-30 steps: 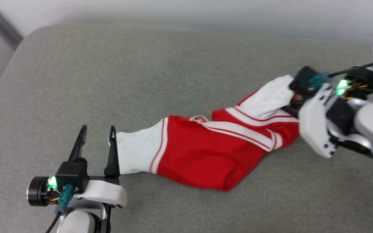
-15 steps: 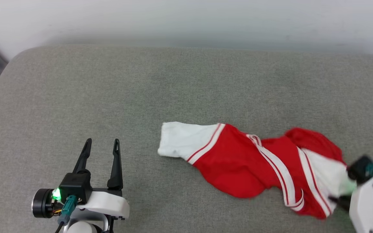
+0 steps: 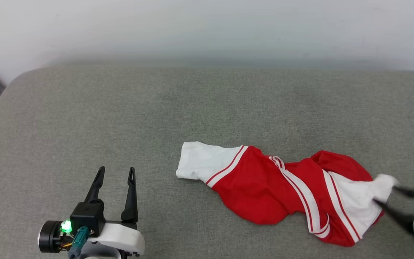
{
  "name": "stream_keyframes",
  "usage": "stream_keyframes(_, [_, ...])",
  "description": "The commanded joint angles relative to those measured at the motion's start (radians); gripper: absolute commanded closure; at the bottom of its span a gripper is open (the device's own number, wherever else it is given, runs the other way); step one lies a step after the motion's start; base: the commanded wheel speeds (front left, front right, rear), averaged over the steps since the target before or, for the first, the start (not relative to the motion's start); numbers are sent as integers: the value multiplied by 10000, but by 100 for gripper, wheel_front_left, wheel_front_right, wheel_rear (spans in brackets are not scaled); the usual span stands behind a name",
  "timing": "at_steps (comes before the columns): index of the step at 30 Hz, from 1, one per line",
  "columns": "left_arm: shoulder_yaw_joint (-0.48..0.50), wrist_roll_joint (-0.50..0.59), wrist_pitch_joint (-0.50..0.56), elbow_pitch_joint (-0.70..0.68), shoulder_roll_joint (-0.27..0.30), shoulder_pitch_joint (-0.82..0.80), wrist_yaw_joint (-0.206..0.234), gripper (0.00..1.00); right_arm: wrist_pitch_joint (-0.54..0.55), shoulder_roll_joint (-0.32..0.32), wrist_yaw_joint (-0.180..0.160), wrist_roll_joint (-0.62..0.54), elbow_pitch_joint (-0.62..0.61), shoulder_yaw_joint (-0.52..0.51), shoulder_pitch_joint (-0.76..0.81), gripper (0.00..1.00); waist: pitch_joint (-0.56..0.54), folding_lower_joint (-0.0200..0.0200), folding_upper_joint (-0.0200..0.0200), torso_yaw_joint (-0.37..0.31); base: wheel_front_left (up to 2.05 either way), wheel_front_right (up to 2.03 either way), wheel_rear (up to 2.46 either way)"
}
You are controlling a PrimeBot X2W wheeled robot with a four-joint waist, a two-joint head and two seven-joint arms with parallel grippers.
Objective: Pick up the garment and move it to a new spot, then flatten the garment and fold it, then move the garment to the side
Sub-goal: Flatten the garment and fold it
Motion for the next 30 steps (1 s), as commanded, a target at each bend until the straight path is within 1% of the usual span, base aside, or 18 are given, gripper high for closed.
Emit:
stream_keyframes(1, [42,62,-25,-12,-24,102,-8,0,93,-268,-7,-67,-359,-443,100,0,-64,0,0,-23,0,0,0])
stream_keyframes(5, [53,113,-25,-74,-69,159,-64,0,849,-991,-7,-377,-1460,-1809,-170,0,-76,0,0,0,0,0,0])
stream_keyframes(8, [33,189,-25,-125,-99,46,-99,0,1937,-1347,-7,-703,-2071,-2462,-536,0,69,0,0,74,0,0,0])
stream_keyframes(11, [0,231,-25,-184,-126,-146,-178,0,3340,-1422,-7,-782,-2429,-2620,-1098,0,335,0,0,191,0,0,0])
stream_keyframes(14, [-42,280,-25,-221,-154,-358,-260,0,4809,-1323,-7,-964,-2499,-2303,-1794,0,689,0,0,346,0,0,0])
stream_keyframes(15, [-89,281,-25,-243,-205,-565,-312,0,6081,-922,-7,-1073,-2250,-1879,-2550,0,1088,0,0,499,0,0,0])
stream_keyframes(17, [-127,289,-25,-257,-248,-746,-344,0,6757,-611,-8,-1135,-1961,-1608,-2966,0,1381,0,0,611,0,0,0])
stream_keyframes(19, [-190,301,-25,-271,-286,-925,-384,0,7109,-217,-7,-1227,-1529,-1453,-3314,0,1694,0,0,742,0,0,0])
stream_keyframes(23, [-211,334,-25,-307,-322,-1251,-433,0,7273,634,-7,-1302,-447,-1241,-3729,0,2265,0,0,967,0,0,0])
stream_keyframes(27, [-220,355,-25,-332,-353,-1509,-468,0,7120,1316,-7,-1234,510,-732,-3306,0,2668,0,0,1192,0,0,0])
stream_keyframes(28, [-161,348,-25,-340,-368,-1559,-442,0,6957,1750,-4,-1146,966,66,-2825,0,2763,0,0,1240,0,0,0])
stream_keyframes(30, [-131,351,-25,-309,-384,-1569,-433,0,6737,1947,10,-982,1101,443,-2678,0,2733,0,0,1225,0,0,0])
